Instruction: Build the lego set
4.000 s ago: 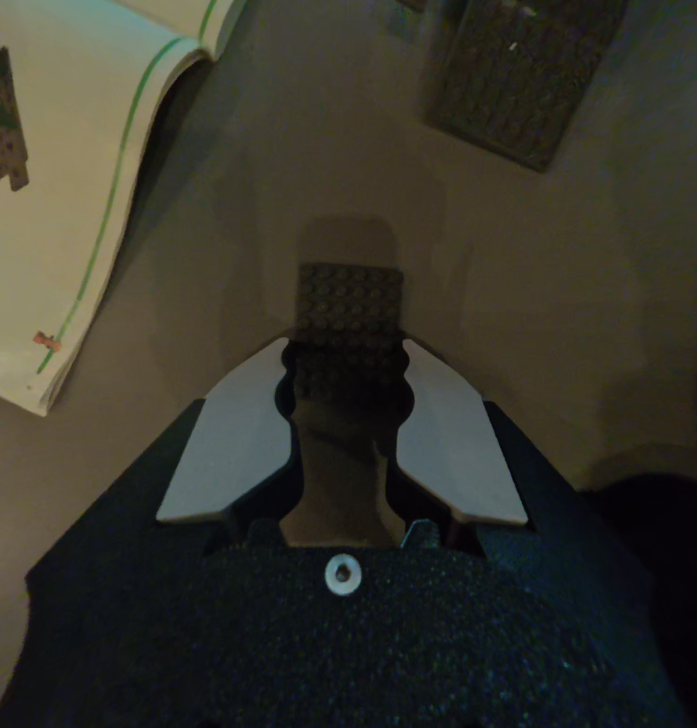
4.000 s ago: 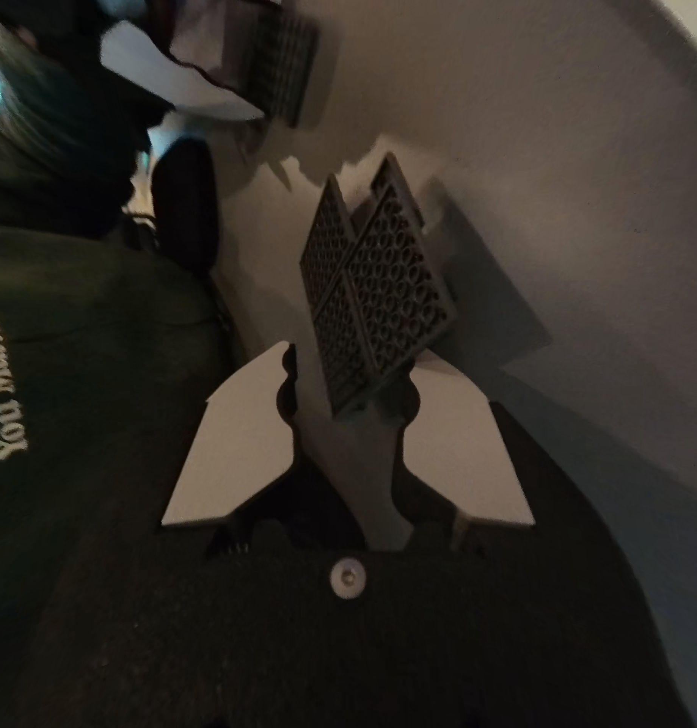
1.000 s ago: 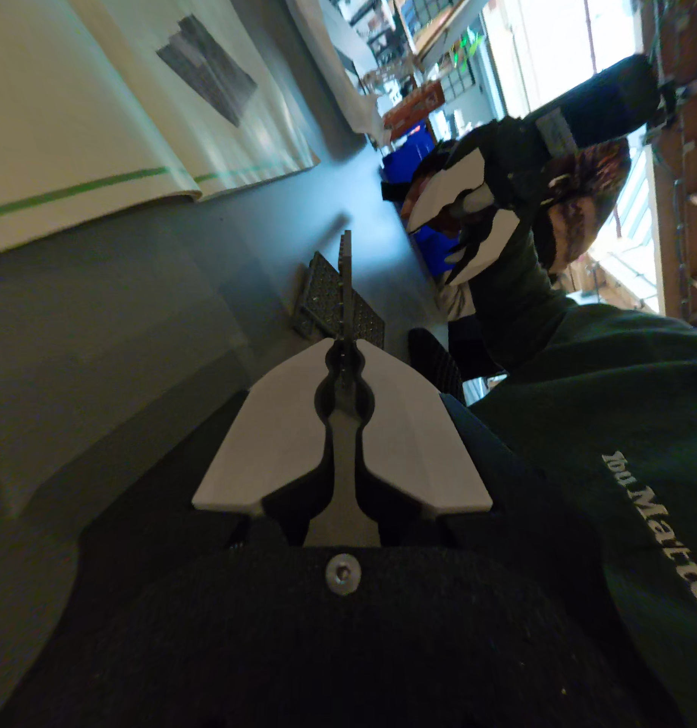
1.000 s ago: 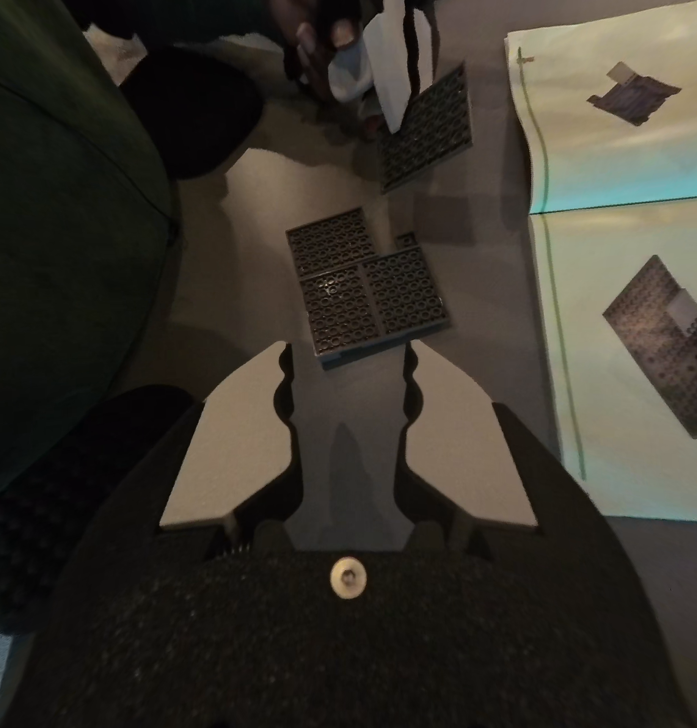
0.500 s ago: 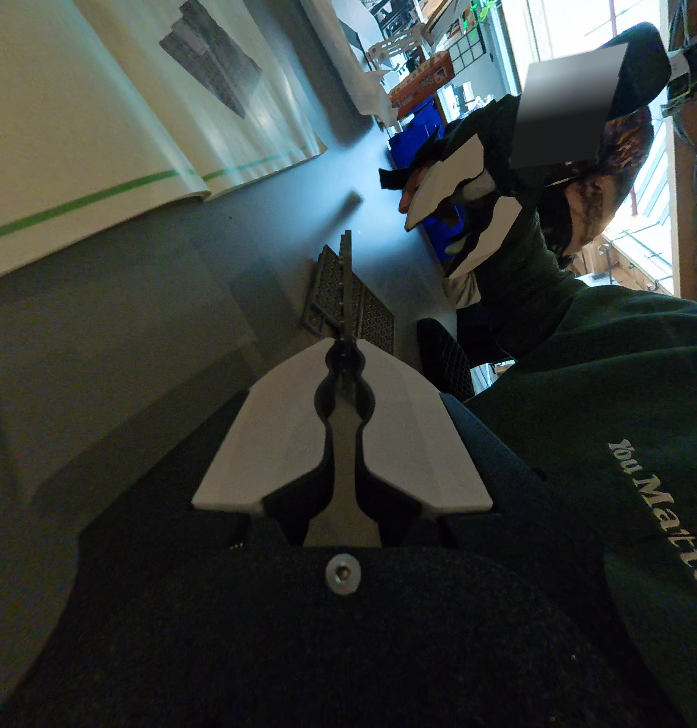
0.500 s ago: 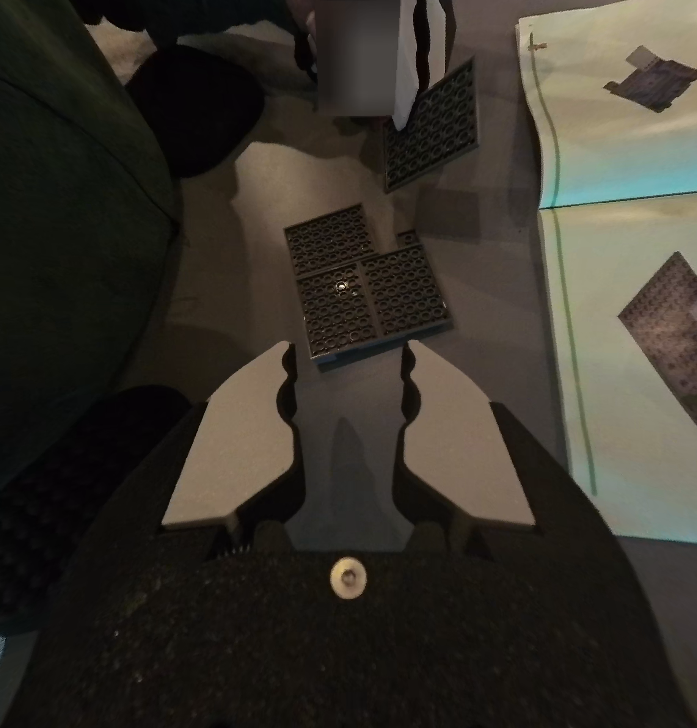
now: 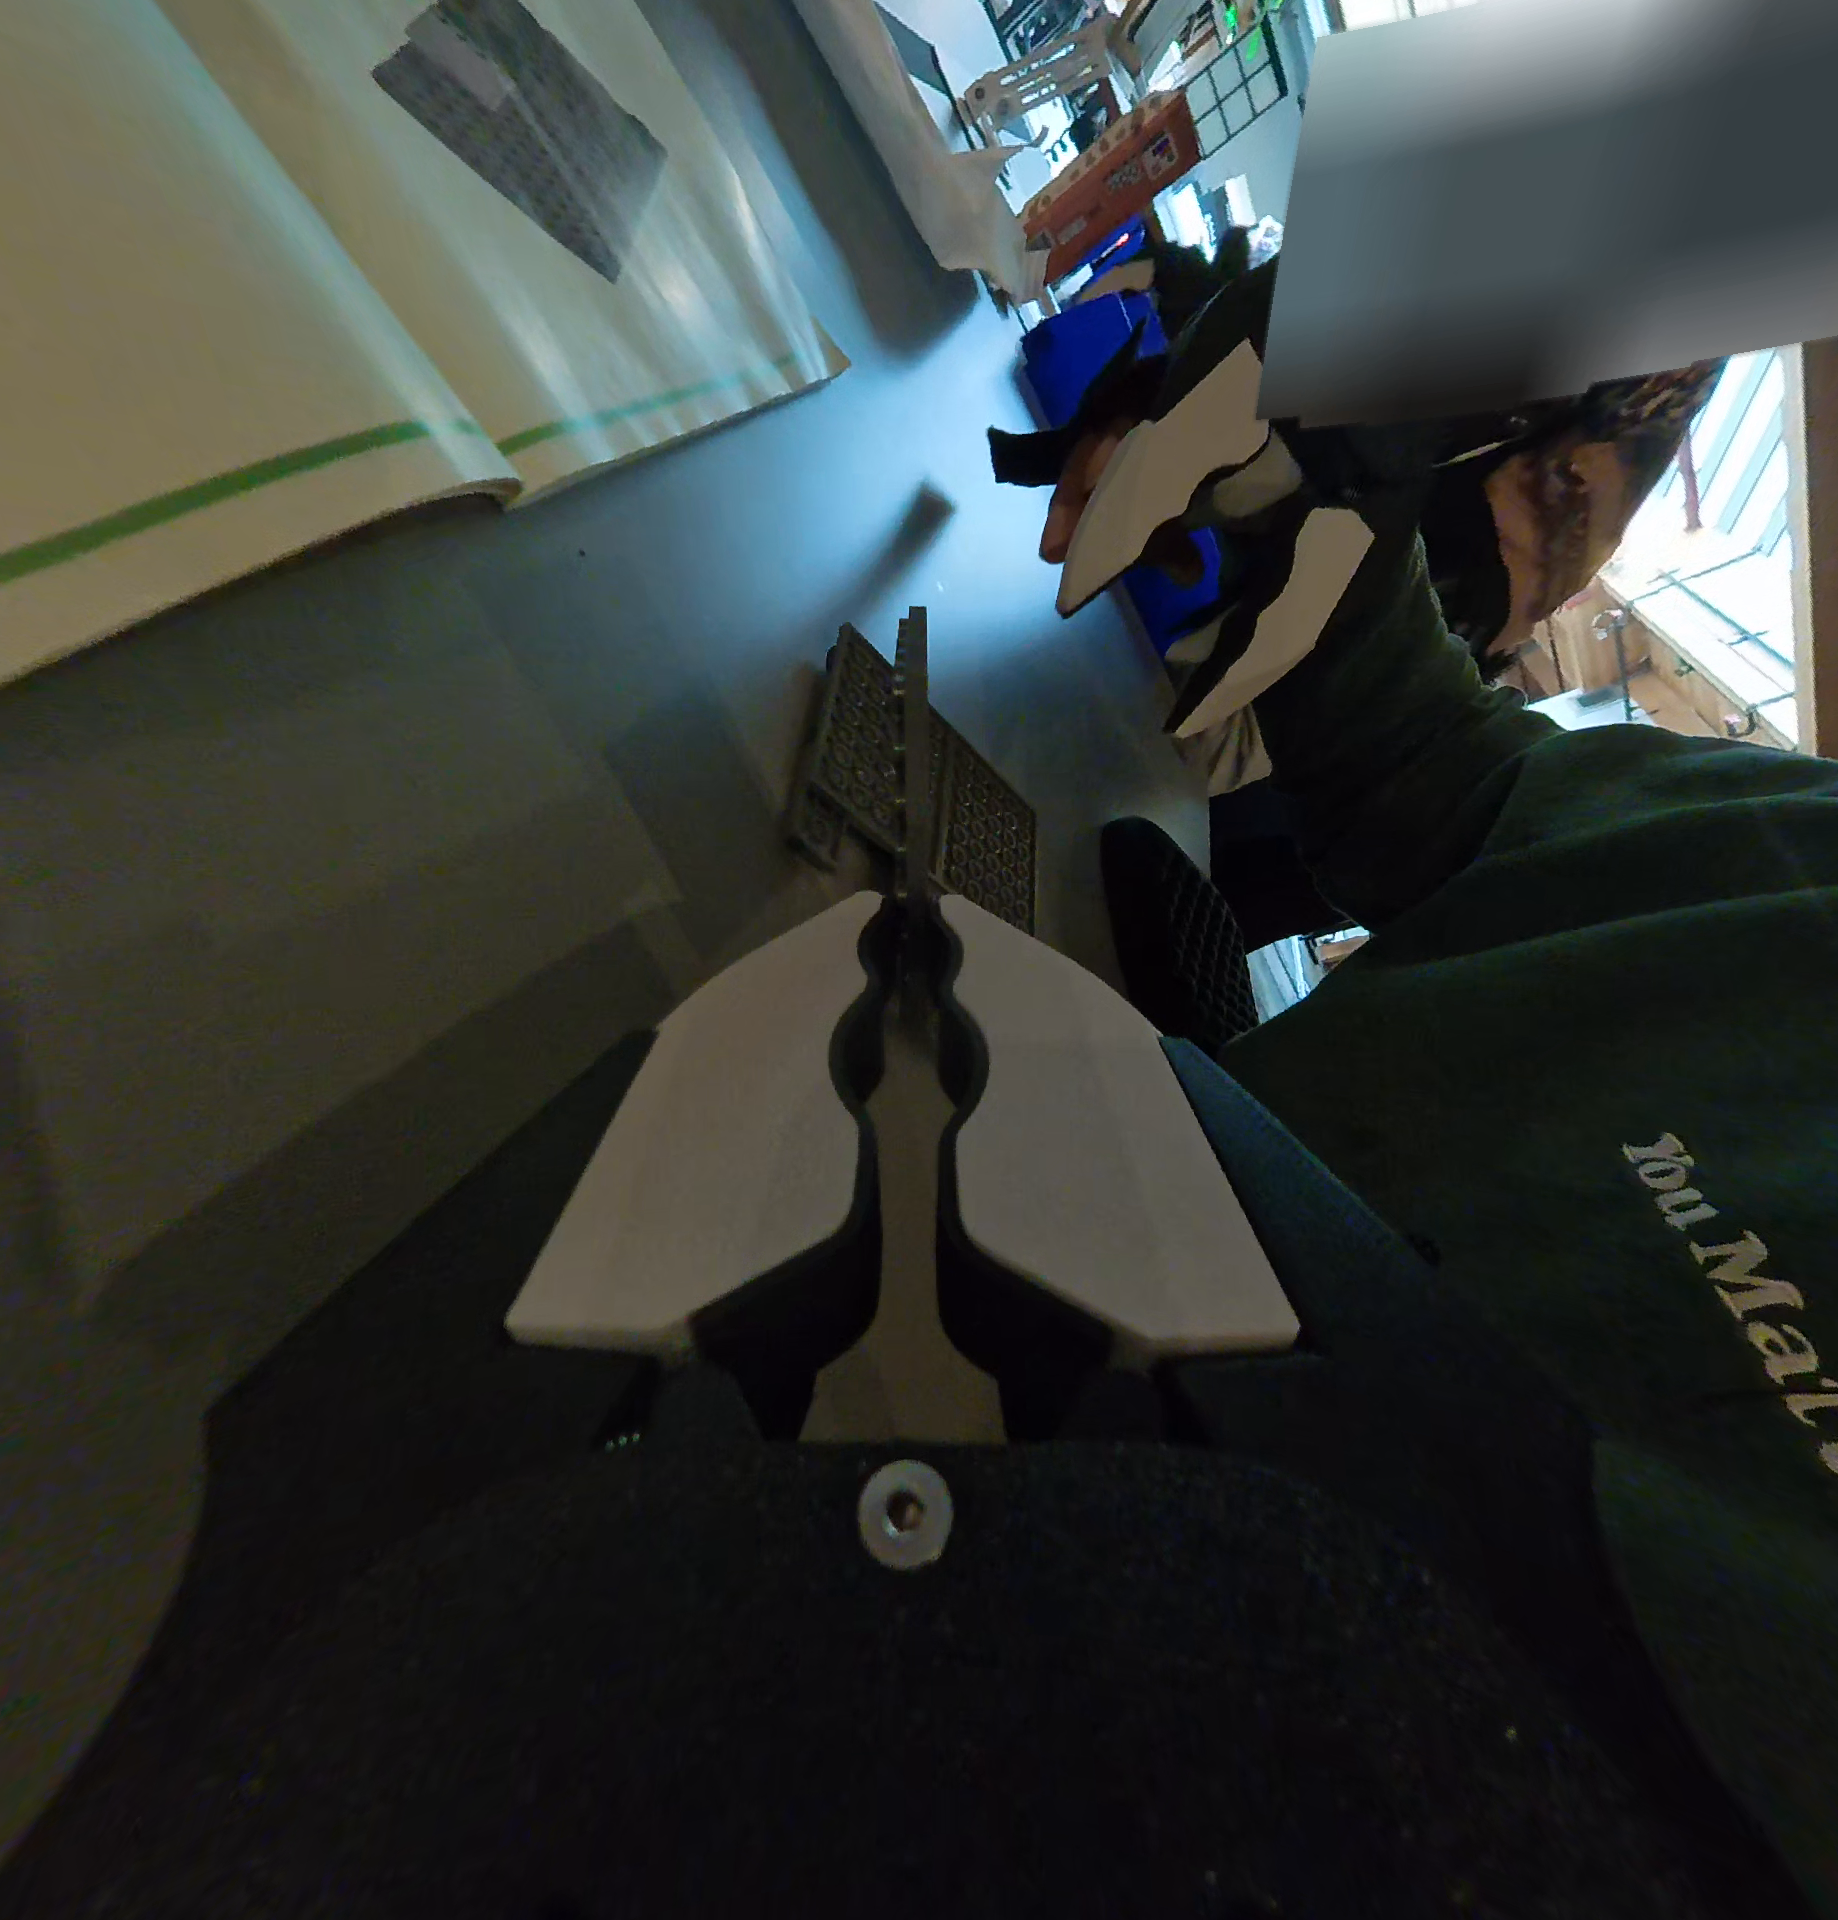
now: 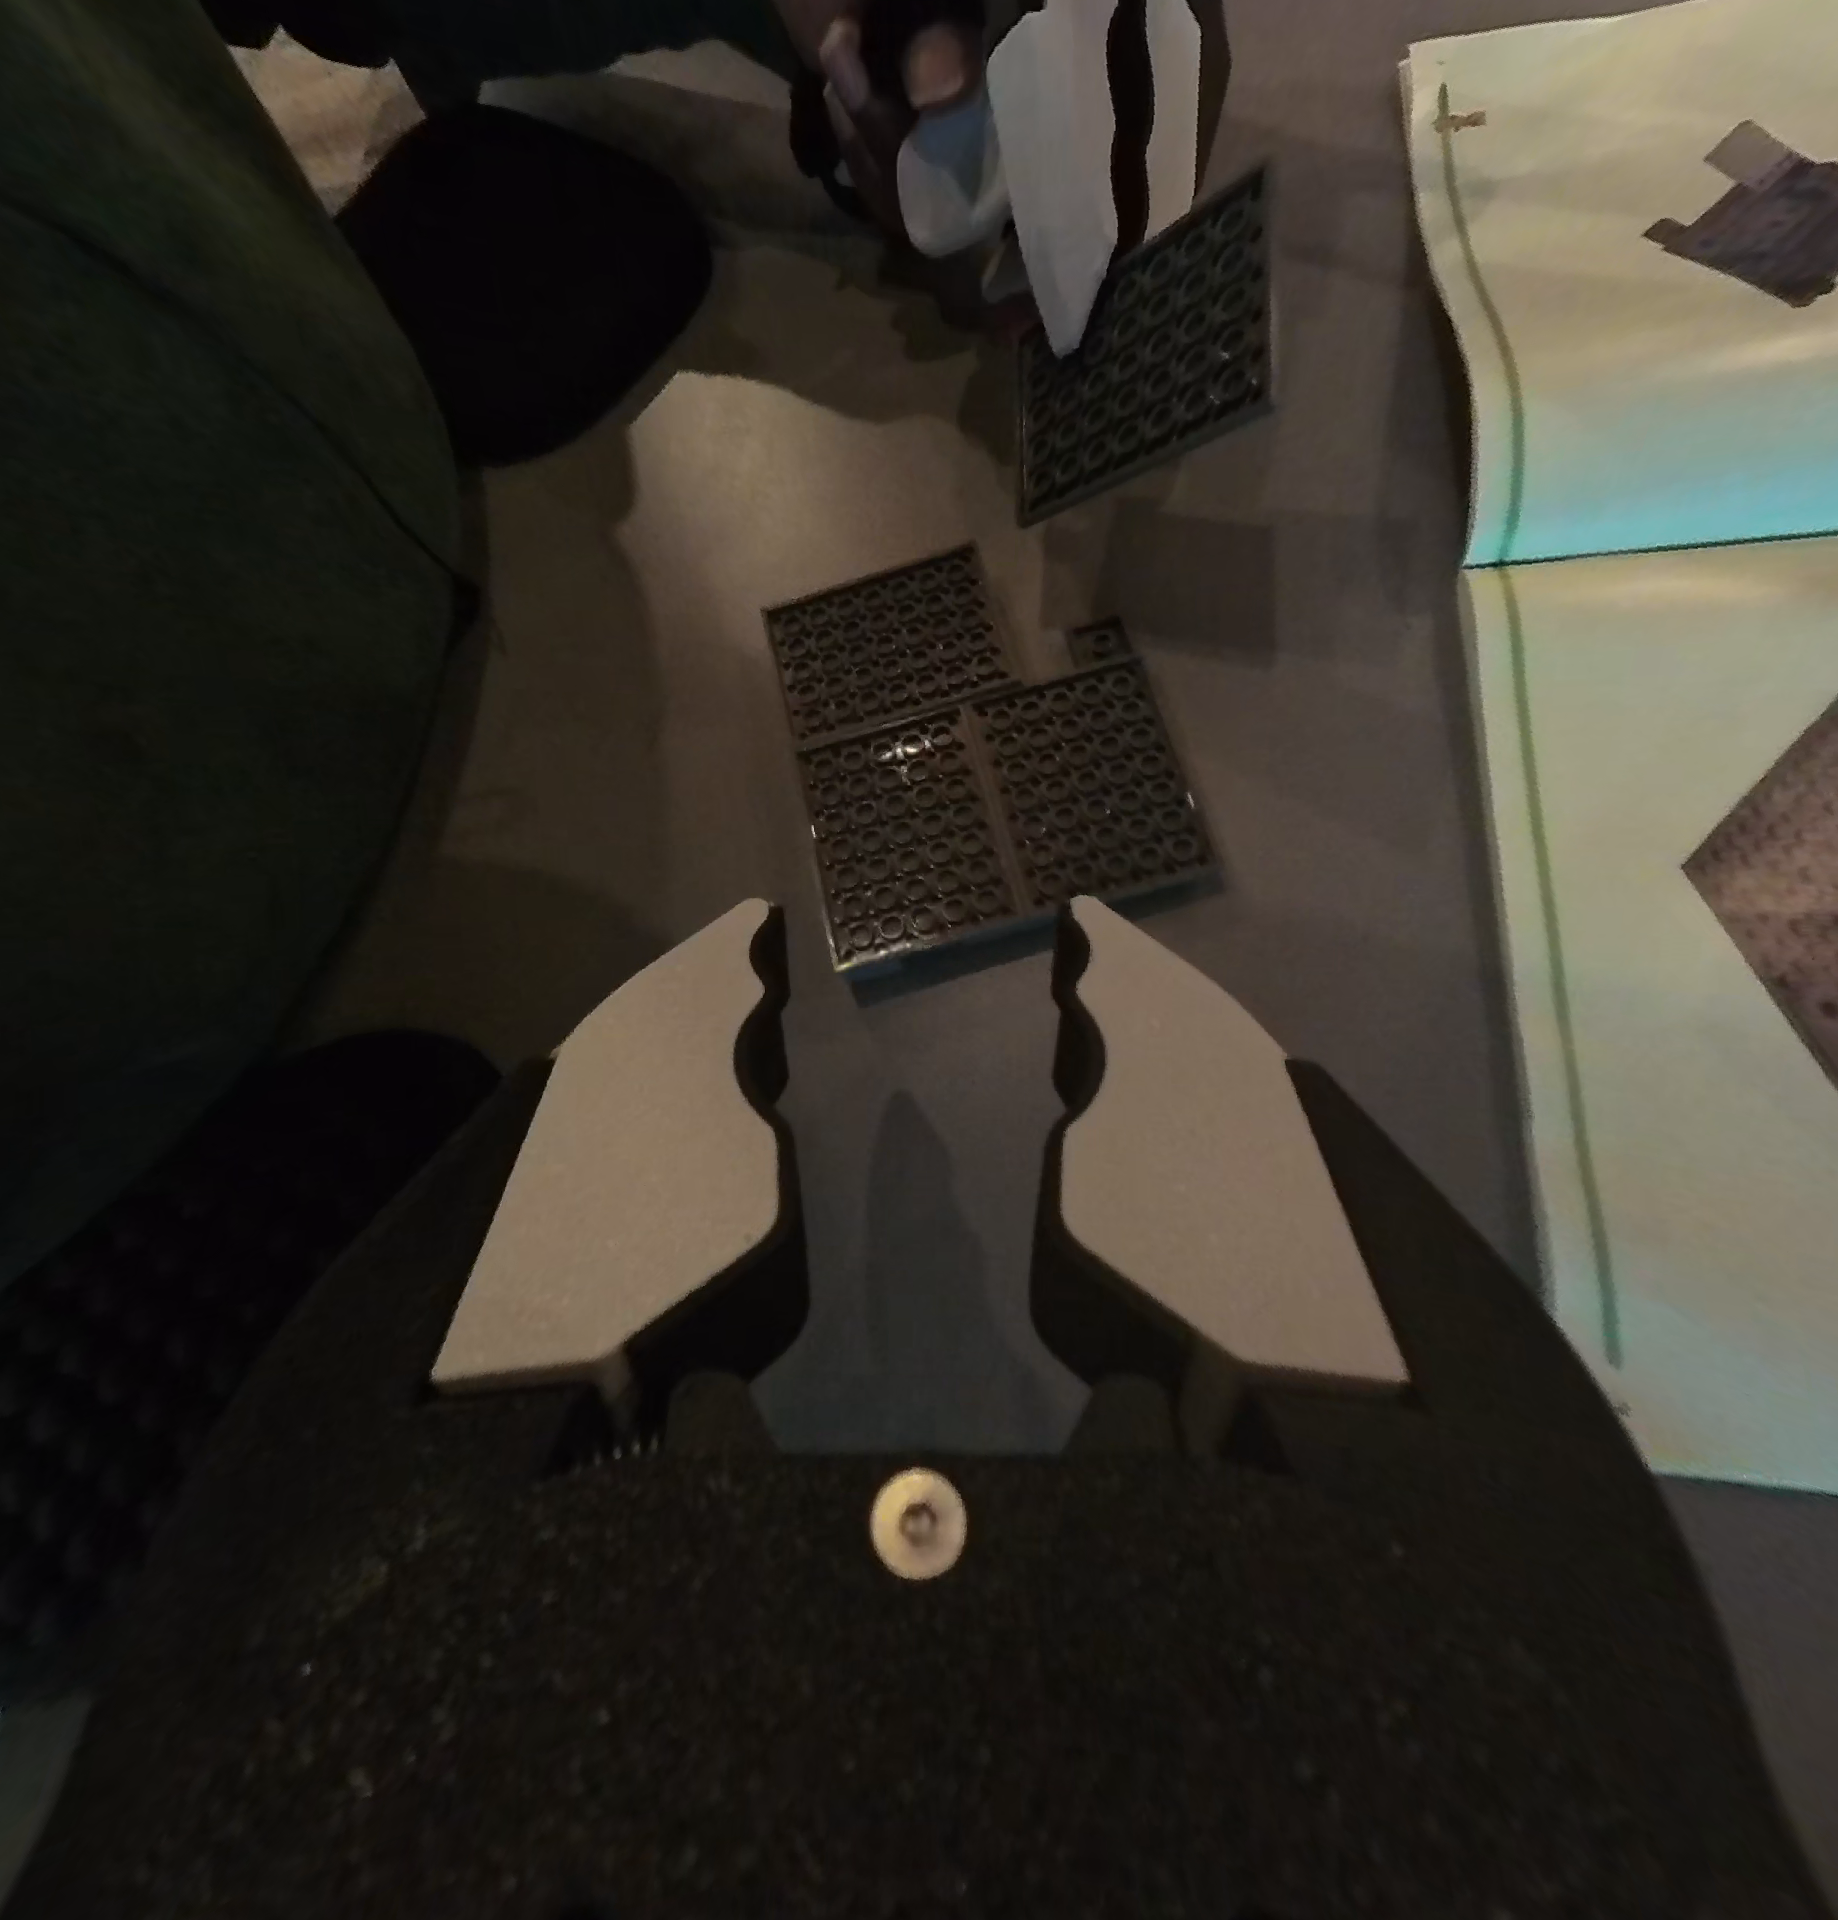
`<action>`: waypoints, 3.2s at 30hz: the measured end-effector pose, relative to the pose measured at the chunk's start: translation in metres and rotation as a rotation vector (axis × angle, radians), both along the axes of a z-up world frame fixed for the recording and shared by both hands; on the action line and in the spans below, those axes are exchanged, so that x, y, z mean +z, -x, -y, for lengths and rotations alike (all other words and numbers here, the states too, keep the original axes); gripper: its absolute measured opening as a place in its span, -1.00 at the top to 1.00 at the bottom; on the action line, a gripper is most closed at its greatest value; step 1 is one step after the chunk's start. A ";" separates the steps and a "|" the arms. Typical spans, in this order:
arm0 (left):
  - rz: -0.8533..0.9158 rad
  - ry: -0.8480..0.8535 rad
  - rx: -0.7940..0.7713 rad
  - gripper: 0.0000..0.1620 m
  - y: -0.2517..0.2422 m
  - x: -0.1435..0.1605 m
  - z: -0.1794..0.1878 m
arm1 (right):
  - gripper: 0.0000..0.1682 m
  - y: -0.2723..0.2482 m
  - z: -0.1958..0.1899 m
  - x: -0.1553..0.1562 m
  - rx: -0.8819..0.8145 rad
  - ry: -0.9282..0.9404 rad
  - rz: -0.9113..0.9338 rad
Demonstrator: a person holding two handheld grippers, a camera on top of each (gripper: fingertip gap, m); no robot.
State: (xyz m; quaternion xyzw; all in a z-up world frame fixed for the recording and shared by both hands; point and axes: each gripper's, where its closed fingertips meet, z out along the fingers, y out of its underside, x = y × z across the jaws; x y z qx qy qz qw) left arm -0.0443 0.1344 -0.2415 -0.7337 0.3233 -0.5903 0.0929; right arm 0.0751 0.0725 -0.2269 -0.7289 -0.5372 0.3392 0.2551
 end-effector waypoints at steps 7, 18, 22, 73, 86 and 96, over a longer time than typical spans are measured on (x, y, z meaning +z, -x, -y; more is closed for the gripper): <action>-0.008 -0.012 -0.008 0.95 0.000 0.000 0.003 | 0.49 0.010 0.005 -0.002 0.023 -0.003 -0.008; -0.157 -0.379 -0.002 0.95 0.013 0.002 0.001 | 0.51 0.020 0.007 -0.006 0.022 -0.023 -0.011; -0.200 -0.474 -0.014 0.94 0.016 0.003 0.004 | 0.53 0.023 0.003 -0.005 0.001 -0.034 -0.022; 0.046 -0.489 -0.517 0.15 0.012 0.023 0.112 | 0.98 0.124 0.037 0.038 0.340 -0.844 -0.126; 0.073 -0.441 -0.622 0.33 0.004 0.015 0.131 | 0.98 0.130 0.053 0.048 0.370 -0.893 -0.153; 0.070 -0.462 -0.584 0.33 0.004 0.015 0.123 | 0.98 0.128 0.050 0.047 0.333 -0.872 -0.153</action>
